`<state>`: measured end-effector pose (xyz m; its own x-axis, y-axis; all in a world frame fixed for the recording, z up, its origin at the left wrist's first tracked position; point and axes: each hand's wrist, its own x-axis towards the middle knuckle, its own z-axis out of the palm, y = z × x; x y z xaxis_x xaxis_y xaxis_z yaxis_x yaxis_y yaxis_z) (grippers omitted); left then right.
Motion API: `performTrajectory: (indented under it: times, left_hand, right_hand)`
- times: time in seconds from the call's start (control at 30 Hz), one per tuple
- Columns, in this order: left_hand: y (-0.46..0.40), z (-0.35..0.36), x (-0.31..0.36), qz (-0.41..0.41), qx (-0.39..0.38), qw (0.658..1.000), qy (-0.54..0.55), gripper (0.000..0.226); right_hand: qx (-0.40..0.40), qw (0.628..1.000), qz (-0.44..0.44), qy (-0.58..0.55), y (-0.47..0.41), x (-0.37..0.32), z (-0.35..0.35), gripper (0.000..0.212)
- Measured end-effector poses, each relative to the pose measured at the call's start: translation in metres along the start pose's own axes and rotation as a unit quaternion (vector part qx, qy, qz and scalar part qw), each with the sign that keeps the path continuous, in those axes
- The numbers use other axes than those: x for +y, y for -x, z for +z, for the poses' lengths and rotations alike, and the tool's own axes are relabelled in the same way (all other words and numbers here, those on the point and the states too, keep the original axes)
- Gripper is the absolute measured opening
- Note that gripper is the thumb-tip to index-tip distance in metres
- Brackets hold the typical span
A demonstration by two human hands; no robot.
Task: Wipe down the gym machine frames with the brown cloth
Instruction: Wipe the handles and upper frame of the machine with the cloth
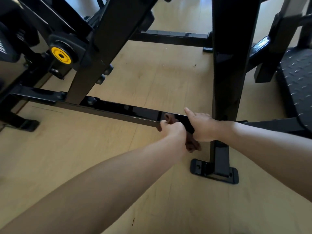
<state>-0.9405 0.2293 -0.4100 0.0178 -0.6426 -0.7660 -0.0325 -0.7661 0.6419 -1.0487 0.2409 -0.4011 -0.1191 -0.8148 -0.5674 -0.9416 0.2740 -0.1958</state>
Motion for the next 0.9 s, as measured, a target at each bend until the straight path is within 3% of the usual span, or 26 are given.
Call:
performTrajectory:
  times: [0.13, 0.27, 0.33, 0.4, 0.47, 0.53, 0.6, 0.7, 0.9]
  left_hand:
    - [0.007, 0.003, -0.007, 0.005, -0.083, 0.997, -0.001, 0.029]
    - [-0.008, -0.032, 0.029, -0.006, -0.010, 0.997, 0.076, 0.023]
    - [-0.019, -0.059, 0.054, 0.011, 0.043, 0.994, 0.101, 0.032]
    - [-0.026, -0.079, 0.075, 0.080, 0.078, 0.989, 0.095, 0.038]
    - [-0.032, -0.090, 0.090, 0.205, 0.122, 0.971, 0.028, 0.039]
    - [-0.042, -0.097, 0.095, 0.366, 0.130, 0.912, -0.131, 0.032]
    - [-0.053, -0.100, 0.081, 0.473, 0.067, 0.805, -0.352, 0.027]
    - [-0.062, -0.084, 0.038, 0.520, -0.038, 0.627, -0.579, 0.037]
    - [-0.050, -0.042, -0.010, 0.602, -0.093, 0.495, -0.619, 0.061]
  right_hand:
    - [-0.007, 1.000, -0.003, -0.016, 0.001, -0.001, -0.004, 0.103]
    - [-0.011, 1.000, -0.012, -0.010, 0.002, 0.000, -0.004, 0.103]
    - [-0.008, 1.000, -0.012, -0.011, 0.001, 0.000, -0.003, 0.100]
    - [-0.006, 1.000, -0.011, -0.009, 0.001, 0.000, -0.003, 0.098]
    - [-0.013, 1.000, -0.009, -0.017, 0.000, 0.000, -0.005, 0.097]
    - [-0.015, 0.999, -0.006, -0.028, 0.001, 0.000, -0.005, 0.098]
    - [-0.011, 0.999, -0.006, -0.033, 0.001, 0.000, -0.005, 0.100]
    - [0.000, 0.999, -0.004, -0.042, 0.001, 0.001, -0.003, 0.104]
    - [0.011, 0.999, 0.015, -0.032, -0.003, -0.001, 0.000, 0.104]
